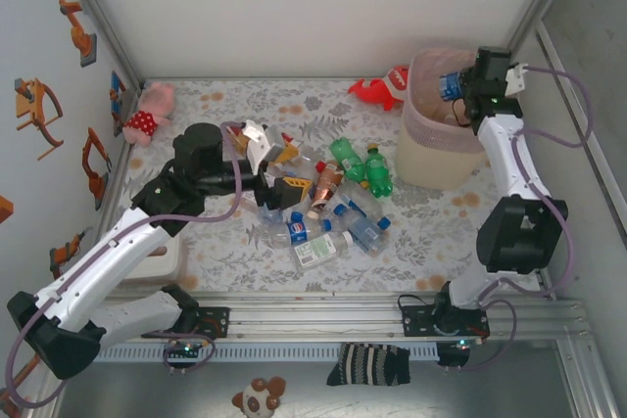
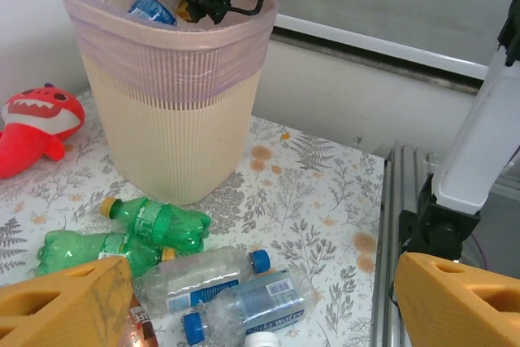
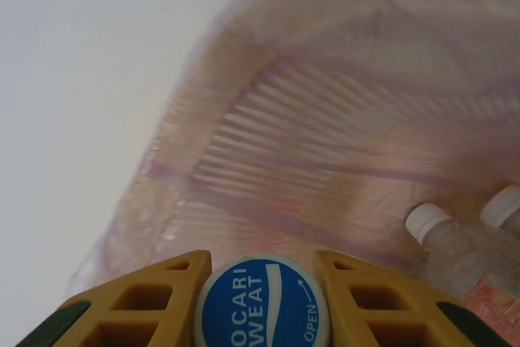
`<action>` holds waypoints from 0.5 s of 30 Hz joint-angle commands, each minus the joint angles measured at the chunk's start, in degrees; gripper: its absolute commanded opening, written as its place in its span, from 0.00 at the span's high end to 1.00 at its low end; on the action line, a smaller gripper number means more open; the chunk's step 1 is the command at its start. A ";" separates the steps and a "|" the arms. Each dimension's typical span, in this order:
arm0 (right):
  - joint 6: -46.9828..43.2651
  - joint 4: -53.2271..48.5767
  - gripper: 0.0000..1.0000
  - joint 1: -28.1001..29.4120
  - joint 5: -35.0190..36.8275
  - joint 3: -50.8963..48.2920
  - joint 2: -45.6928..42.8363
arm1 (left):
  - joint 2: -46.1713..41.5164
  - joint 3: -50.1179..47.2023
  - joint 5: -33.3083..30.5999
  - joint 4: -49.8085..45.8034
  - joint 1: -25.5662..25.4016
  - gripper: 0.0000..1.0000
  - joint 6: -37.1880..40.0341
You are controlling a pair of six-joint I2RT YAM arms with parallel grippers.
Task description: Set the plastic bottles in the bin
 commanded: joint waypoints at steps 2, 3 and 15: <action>3.36 0.64 0.86 -0.44 0.80 0.61 2.88 | -1.16 -1.16 -0.82 1.51 0.41 0.16 -2.22; 3.38 0.59 0.83 -0.53 0.80 0.57 3.63 | -1.27 -1.29 -0.93 1.53 0.38 0.16 -2.28; 3.19 -5.85 0.42 -1.04 3.08 3.91 4.11 | -0.34 -1.10 -1.61 2.99 2.00 0.16 -3.60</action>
